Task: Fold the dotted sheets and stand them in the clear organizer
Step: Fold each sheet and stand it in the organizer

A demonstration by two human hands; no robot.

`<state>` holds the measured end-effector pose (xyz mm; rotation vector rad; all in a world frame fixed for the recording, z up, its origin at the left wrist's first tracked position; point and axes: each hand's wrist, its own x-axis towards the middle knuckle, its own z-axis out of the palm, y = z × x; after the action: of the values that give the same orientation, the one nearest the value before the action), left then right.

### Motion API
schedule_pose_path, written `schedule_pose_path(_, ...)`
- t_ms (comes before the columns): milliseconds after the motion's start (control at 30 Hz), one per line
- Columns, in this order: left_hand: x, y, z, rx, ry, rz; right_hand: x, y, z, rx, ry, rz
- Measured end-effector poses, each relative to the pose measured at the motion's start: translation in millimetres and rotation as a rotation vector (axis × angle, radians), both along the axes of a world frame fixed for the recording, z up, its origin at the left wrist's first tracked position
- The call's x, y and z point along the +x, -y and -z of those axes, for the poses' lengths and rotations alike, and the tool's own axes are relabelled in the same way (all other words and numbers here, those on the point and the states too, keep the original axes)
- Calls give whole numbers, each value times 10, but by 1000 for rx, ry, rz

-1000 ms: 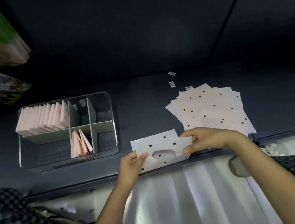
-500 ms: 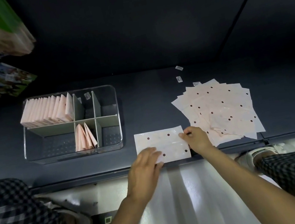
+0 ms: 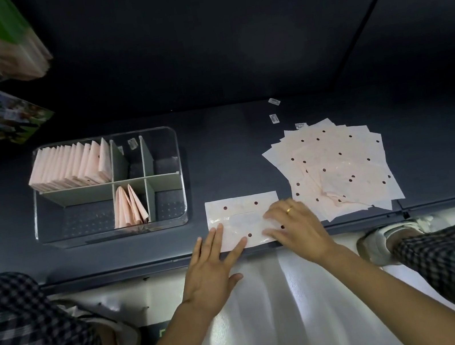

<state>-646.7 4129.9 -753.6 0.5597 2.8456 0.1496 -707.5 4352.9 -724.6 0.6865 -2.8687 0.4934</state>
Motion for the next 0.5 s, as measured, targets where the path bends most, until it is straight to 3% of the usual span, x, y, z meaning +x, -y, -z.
schedule_pose_path(100, -106, 6, -75, 58, -7, -50, 106, -106, 67, 56, 182, -15)
schedule_pose_path(233, -240, 49, -167, 135, -52, -79, 110, -232, 78, 104, 242, -28)
schedule_pose_path(500, -369, 168, -211, 269, -231, -2, -44, -246, 37, 132, 46, -176)
